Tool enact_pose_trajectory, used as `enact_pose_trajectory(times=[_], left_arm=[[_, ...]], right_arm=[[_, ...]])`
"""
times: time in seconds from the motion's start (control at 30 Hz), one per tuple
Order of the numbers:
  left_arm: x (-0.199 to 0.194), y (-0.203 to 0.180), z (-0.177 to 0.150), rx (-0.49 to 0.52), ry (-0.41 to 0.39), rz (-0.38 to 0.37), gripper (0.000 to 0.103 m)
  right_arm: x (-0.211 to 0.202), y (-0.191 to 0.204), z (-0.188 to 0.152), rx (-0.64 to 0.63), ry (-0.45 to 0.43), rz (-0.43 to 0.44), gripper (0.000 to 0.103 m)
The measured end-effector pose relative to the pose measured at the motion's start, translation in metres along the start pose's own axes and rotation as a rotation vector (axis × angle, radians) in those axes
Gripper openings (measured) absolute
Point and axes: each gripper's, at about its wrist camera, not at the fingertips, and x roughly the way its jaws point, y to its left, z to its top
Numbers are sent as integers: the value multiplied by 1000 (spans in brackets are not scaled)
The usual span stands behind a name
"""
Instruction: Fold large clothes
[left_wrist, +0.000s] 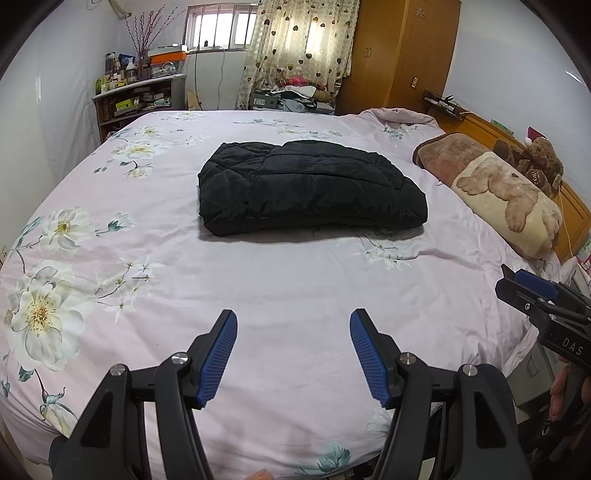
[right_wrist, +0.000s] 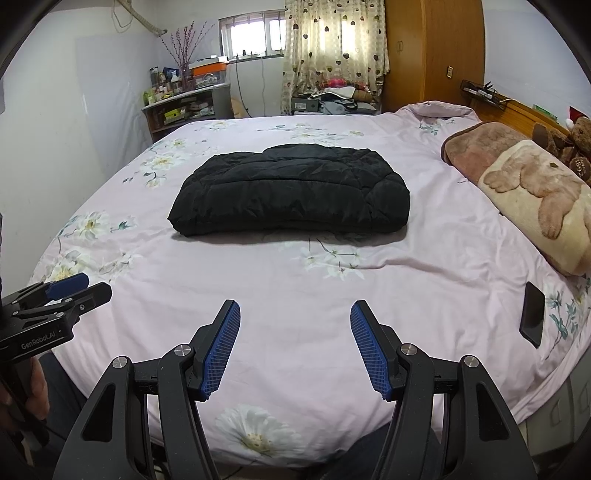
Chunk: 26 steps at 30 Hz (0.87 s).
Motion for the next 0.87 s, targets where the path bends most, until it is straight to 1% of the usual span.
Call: enact_pose_trajectory(times=[0.5,0.63,0.73,0.77,0.8,0.87], left_arm=[[9,-2,-2,18,31,-9,66],[8,-3,-4,22,19,-6,68],[8,-3,-4,14,11,-4,71],[9,-2,-4,11,11,1,75],[9,-2,-4,8,13,2,77],[10,-1,-3,1,14,-2,77]], right_arm=[[5,-4,-1,1,9,1,63],[7,-7,0,-2,17,1,63],[8,-7,0,-2,18,1,63],[8,-8,0,-2,18,1,63],[8,-8,0,-1,18,1,63],[8,-8,0,0,18,2,63]])
